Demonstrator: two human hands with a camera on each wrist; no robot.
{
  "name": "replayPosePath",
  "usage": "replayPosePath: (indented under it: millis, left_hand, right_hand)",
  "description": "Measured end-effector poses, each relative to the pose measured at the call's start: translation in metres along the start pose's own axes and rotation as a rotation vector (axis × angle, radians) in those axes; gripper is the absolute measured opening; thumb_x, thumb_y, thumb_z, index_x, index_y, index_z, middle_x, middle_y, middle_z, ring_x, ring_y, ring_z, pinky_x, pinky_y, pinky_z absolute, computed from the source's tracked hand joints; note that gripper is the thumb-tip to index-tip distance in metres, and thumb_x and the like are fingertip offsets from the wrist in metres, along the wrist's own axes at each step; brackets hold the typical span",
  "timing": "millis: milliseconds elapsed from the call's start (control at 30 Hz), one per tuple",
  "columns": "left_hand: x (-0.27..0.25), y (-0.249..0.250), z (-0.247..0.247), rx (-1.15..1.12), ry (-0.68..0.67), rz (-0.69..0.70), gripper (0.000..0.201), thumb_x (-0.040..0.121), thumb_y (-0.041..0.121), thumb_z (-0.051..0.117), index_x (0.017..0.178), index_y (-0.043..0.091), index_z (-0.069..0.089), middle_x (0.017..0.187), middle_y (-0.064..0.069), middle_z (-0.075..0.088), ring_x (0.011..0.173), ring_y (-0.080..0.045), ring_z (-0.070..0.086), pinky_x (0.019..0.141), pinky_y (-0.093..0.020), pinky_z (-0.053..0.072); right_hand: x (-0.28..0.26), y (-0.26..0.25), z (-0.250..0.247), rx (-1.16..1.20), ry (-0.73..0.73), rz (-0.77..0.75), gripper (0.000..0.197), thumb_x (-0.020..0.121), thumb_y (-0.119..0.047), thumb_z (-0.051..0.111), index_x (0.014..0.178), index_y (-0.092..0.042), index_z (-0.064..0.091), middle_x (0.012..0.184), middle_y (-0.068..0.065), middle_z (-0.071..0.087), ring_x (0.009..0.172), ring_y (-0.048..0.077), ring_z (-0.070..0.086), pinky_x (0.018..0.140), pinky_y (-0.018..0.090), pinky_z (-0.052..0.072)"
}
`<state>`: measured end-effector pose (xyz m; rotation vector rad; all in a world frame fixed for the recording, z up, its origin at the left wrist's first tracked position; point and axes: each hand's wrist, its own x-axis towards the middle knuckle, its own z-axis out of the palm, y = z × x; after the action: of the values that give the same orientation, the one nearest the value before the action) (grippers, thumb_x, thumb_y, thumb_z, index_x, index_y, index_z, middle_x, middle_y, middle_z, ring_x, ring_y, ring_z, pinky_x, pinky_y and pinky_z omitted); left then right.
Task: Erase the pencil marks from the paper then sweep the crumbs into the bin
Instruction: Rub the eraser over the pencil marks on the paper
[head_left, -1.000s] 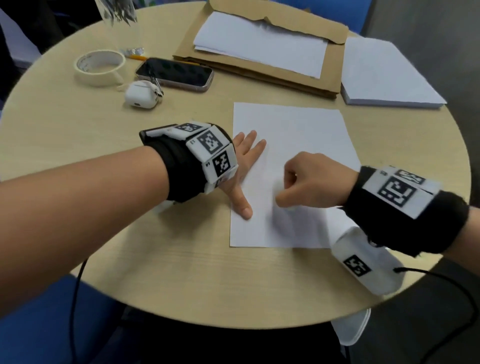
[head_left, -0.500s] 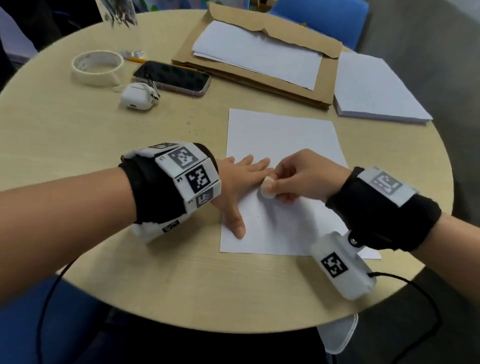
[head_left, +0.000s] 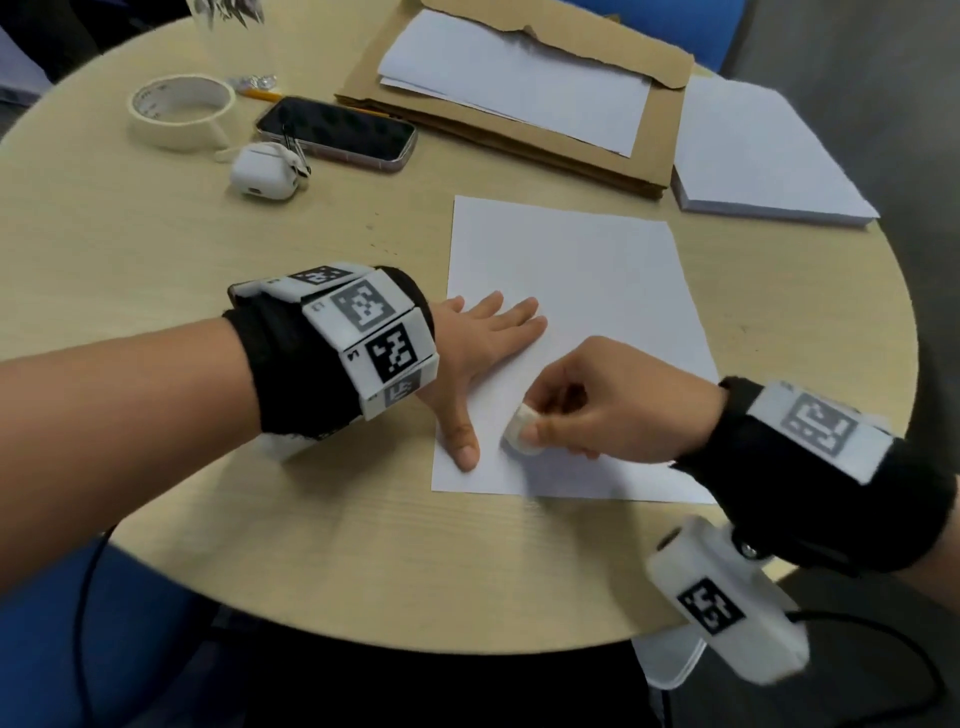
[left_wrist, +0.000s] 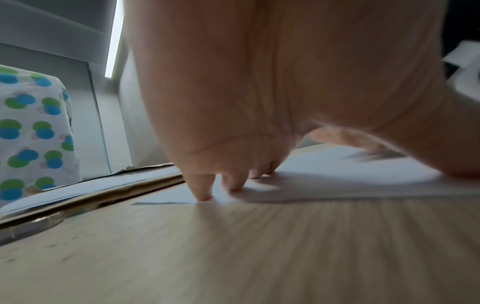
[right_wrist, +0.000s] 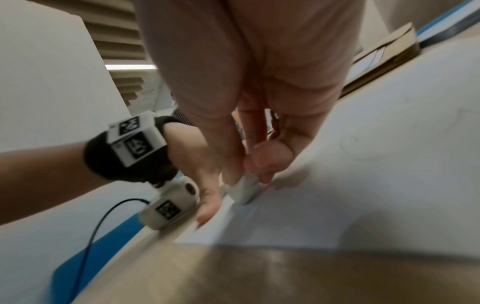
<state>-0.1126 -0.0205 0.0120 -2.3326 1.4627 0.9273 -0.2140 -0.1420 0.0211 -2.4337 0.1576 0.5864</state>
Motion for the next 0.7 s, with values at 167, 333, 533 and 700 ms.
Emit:
replayPosePath:
  millis: [167,333,533,700]
  left_hand:
    - [0.002,0.000,0.001,-0.002,-0.005,-0.001,0.138,0.060,0.054,0.077,0.143,0.021,-0.028,0.151,0.004,-0.032,0.142,-0.020,-0.024,0.116,-0.040,-0.008]
    - [0.002,0.000,0.003,-0.017,0.010,-0.008,0.137,0.060,0.058,0.075,0.143,0.022,-0.027,0.151,0.006,-0.032,0.142,-0.017,-0.023,0.116,-0.038,-0.007]
    - [0.003,0.013,0.002,-0.057,0.058,0.000,0.120,0.070,0.057,0.068,0.148,0.020,-0.016,0.155,0.004,-0.022,0.145,-0.023,-0.014,0.120,-0.039,0.006]
    - [0.001,0.027,0.003,-0.008,0.041,0.031,0.105,0.079,0.057,0.058,0.148,0.023,-0.014,0.156,0.008,-0.019,0.145,-0.026,-0.011,0.119,-0.038,0.006]
  right_hand:
    - [0.010,0.004,-0.012,0.024,0.098,0.035,0.016,0.079,-0.027,0.070,0.072,-0.012,0.069,0.050,-0.005,0.054,0.039,-0.001,0.046,0.057,0.020,0.040]
    - [-0.002,0.011,-0.006,0.058,0.006,0.034,0.025,0.079,-0.028,0.068,0.078,-0.003,0.069,0.055,0.000,0.057,0.046,0.005,0.048,0.053,0.014,0.041]
    - [-0.004,0.034,-0.020,0.683,0.218,0.268,0.010,0.089,-0.012,0.059,0.085,-0.002,0.057,0.069,0.012,0.049,0.054,0.018,0.046,0.046,0.019,0.046]
    - [-0.002,0.049,-0.040,0.753,0.297,0.346,0.008,0.087,-0.009,0.060,0.091,-0.004,0.055,0.065,0.008,0.045,0.051,0.017,0.045,0.044,0.021,0.049]
